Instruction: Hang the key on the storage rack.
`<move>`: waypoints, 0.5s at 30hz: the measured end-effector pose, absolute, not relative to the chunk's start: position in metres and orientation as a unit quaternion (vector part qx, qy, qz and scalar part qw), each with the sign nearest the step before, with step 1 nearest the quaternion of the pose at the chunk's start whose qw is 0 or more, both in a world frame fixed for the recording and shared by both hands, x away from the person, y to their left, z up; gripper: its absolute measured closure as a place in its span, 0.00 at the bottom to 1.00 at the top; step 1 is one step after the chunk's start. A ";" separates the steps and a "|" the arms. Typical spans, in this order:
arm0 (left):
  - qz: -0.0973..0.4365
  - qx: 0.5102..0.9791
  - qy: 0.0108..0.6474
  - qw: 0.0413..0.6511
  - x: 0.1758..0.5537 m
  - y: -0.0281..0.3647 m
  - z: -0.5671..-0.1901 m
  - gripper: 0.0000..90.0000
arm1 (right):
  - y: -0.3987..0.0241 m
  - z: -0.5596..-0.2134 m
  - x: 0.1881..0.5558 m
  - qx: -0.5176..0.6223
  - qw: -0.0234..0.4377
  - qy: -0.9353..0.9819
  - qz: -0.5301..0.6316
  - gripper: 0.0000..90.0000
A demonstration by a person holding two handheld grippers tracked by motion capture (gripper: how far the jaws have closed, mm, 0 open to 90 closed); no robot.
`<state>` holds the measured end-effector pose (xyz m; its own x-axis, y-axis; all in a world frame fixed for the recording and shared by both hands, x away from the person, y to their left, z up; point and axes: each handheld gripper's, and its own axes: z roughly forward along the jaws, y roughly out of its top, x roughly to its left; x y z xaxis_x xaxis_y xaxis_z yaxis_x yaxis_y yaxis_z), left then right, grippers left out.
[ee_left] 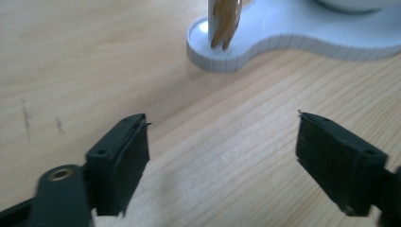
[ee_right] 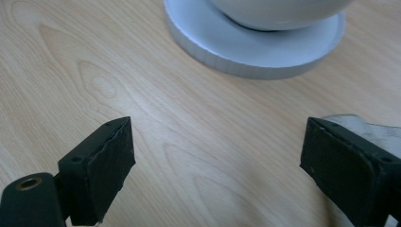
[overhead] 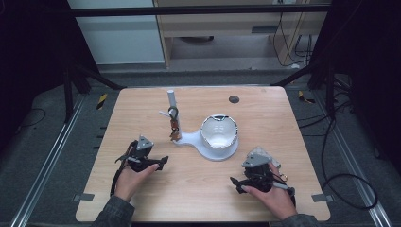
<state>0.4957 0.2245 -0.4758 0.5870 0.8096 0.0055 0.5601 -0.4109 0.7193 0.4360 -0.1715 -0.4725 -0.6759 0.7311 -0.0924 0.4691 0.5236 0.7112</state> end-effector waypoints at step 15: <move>0.165 0.821 0.440 0.323 0.498 0.241 -0.496 0.09 | -0.241 -0.434 0.463 0.417 0.177 0.853 0.258 0.13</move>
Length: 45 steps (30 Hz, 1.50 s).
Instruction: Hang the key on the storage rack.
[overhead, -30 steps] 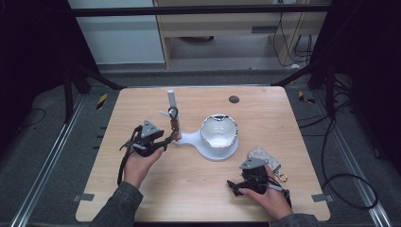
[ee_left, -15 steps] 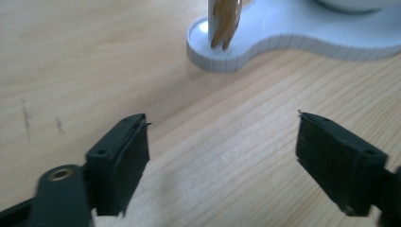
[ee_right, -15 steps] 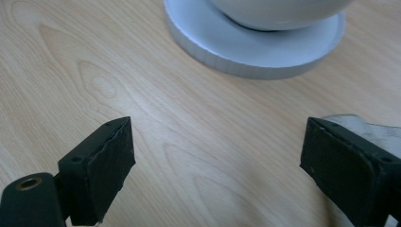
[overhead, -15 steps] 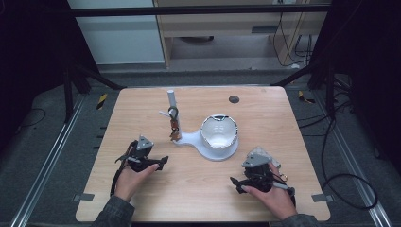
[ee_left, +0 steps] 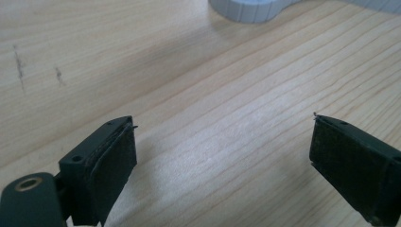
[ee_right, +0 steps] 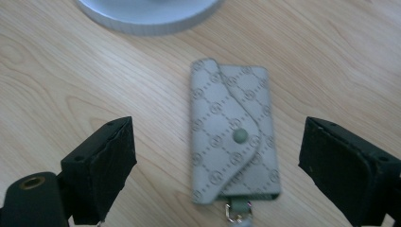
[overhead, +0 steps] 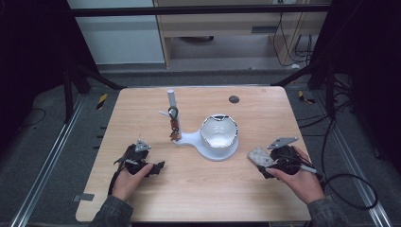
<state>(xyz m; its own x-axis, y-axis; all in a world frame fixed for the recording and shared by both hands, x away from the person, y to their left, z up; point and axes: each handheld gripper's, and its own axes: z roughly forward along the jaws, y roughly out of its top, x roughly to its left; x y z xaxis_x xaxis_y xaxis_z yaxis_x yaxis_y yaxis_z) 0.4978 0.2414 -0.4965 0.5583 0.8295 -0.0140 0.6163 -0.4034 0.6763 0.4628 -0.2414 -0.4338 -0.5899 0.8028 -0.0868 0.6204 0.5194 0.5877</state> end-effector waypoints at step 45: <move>0.192 0.814 0.441 0.325 0.495 0.246 -0.506 0.03 | -0.242 -0.461 0.503 0.431 0.076 0.893 0.109 0.18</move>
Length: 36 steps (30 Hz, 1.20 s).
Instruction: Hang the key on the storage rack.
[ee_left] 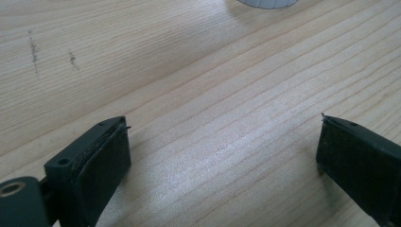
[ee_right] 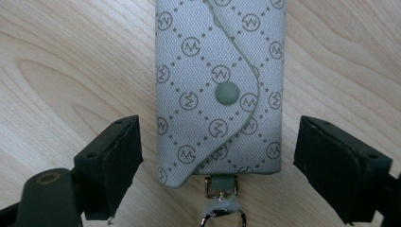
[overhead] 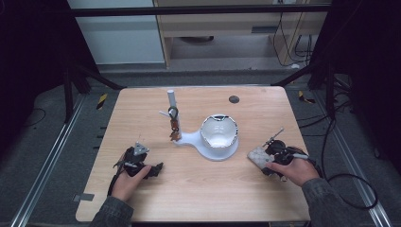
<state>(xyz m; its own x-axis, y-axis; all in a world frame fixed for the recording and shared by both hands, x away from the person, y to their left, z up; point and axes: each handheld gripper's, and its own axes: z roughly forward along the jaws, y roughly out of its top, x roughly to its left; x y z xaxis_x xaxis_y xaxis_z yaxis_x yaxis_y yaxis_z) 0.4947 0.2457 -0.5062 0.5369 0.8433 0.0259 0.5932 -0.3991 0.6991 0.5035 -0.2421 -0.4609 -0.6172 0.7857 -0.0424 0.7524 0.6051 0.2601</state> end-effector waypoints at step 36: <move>0.193 0.816 0.436 0.327 0.495 0.245 -0.506 0.03 | -0.237 -0.447 0.501 0.388 0.107 0.911 0.088 0.34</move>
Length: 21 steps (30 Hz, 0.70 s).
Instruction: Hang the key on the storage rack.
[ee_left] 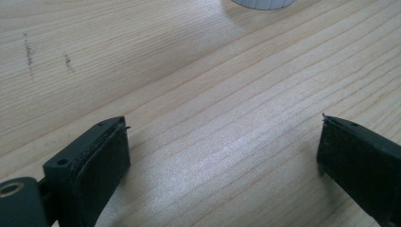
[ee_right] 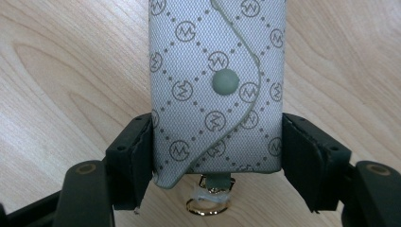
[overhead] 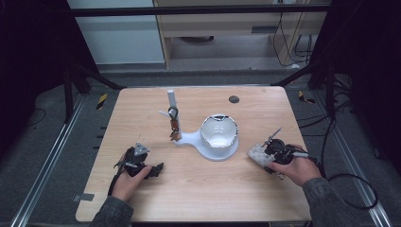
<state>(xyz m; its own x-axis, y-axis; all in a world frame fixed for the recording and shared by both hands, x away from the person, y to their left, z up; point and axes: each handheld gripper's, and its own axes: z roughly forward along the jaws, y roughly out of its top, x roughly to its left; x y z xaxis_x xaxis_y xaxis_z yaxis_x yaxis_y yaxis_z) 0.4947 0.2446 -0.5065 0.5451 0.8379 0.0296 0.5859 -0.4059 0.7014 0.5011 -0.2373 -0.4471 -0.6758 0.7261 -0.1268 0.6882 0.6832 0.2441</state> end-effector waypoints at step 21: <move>0.193 0.815 0.437 0.329 0.495 0.244 -0.507 0.03 | -0.230 -0.411 0.497 0.340 0.171 0.922 0.071 0.35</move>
